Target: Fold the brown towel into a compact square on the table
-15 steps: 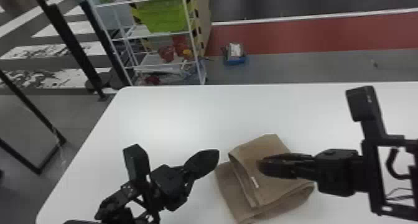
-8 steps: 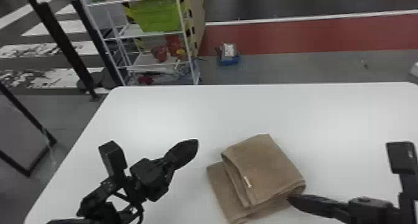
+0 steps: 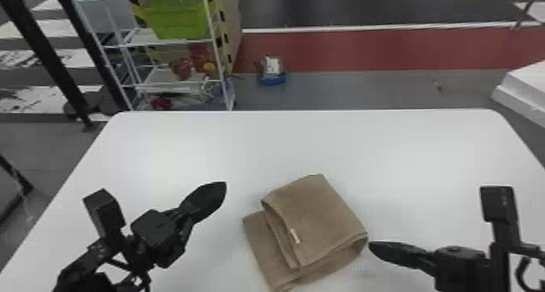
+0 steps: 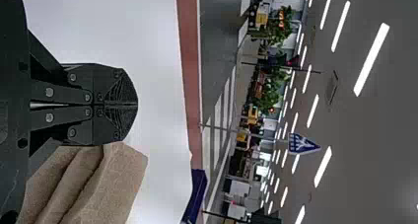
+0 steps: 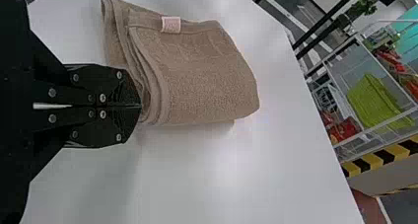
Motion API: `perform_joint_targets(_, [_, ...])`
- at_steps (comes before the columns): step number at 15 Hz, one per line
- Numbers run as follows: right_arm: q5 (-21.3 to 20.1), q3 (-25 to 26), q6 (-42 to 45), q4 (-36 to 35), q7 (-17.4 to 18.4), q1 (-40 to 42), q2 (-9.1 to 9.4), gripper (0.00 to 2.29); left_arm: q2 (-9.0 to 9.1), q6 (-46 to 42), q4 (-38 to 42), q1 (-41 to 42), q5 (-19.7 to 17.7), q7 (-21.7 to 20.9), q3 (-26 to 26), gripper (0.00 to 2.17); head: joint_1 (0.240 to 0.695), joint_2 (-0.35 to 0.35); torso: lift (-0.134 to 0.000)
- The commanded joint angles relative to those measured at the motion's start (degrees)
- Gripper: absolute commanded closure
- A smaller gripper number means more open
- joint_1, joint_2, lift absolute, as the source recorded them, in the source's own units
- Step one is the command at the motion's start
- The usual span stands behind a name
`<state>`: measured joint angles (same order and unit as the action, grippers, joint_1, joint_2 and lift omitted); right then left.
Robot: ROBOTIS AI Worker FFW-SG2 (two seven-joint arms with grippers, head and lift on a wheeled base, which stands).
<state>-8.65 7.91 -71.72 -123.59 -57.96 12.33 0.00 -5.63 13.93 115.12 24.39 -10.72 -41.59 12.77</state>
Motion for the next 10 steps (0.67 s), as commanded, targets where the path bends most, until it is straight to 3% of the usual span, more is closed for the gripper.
perform_joint_targets(1, [-0.2,-0.1,0.7,2.8,0.2,-2.2,0.05,1.95,0.00,-0.1,0.1,0.2,-0.1,-0.3,0.8,1.94,0.695,0.100,-0.124])
perform_joint_targets(10, [-1.0,-5.7,3.2,11.8,5.8,-11.6,0.05,1.95,0.00,-0.6,1.9,1.6,-1.5,-1.5,2.0,1.94,0.695,0.127,-0.124])
